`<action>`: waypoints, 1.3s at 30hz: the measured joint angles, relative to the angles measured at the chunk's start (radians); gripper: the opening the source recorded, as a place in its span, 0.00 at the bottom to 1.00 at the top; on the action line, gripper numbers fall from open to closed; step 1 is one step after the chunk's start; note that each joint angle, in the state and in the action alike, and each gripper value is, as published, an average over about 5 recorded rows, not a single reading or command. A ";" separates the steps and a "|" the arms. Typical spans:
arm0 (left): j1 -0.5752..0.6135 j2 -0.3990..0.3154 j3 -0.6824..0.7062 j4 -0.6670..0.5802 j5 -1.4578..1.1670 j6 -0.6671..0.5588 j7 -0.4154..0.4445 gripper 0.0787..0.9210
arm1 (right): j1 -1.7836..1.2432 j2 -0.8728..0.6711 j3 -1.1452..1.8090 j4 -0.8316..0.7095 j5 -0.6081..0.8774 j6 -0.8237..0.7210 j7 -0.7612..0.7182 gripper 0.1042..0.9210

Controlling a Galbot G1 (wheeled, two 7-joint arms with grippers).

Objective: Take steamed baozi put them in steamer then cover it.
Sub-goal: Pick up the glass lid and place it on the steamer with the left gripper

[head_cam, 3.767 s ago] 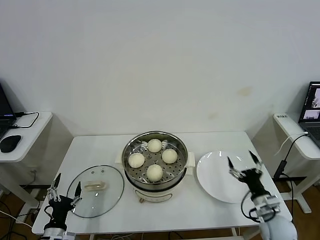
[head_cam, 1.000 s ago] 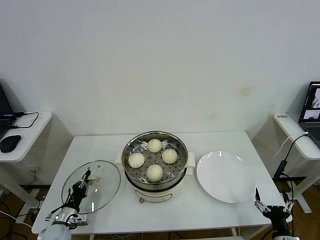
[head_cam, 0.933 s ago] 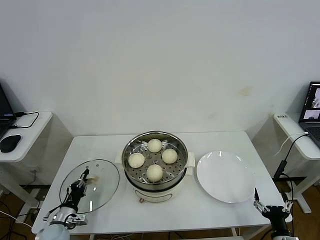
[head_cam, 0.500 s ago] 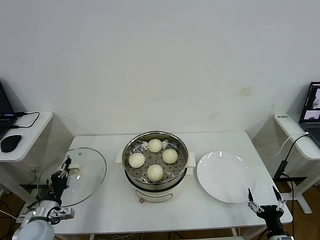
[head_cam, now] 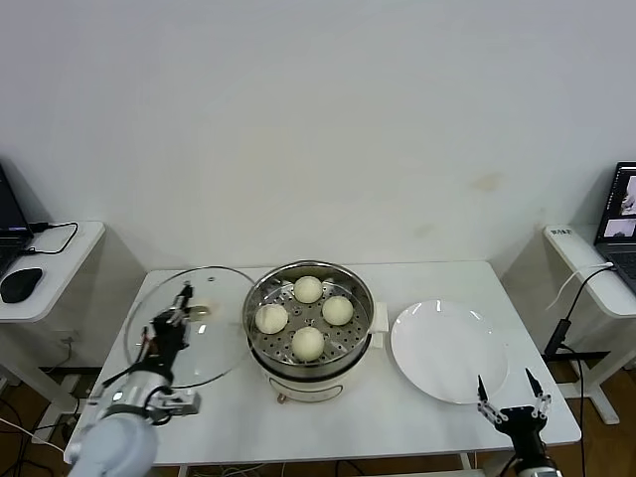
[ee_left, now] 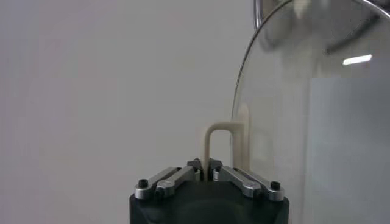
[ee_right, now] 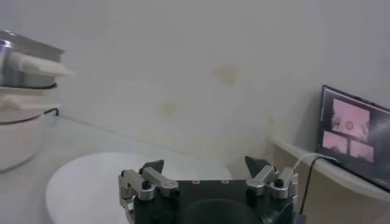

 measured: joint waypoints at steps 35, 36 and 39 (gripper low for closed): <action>-0.380 -0.346 0.487 0.163 0.358 0.247 0.252 0.07 | 0.019 0.034 -0.062 -0.052 -0.147 0.028 0.043 0.88; -0.380 -0.351 0.489 0.168 0.364 0.247 0.252 0.07 | 0.018 0.034 -0.062 -0.052 -0.147 0.029 0.043 0.88; -0.381 -0.361 0.491 0.183 0.380 0.245 0.252 0.07 | 0.016 0.033 -0.062 -0.051 -0.146 0.029 0.043 0.88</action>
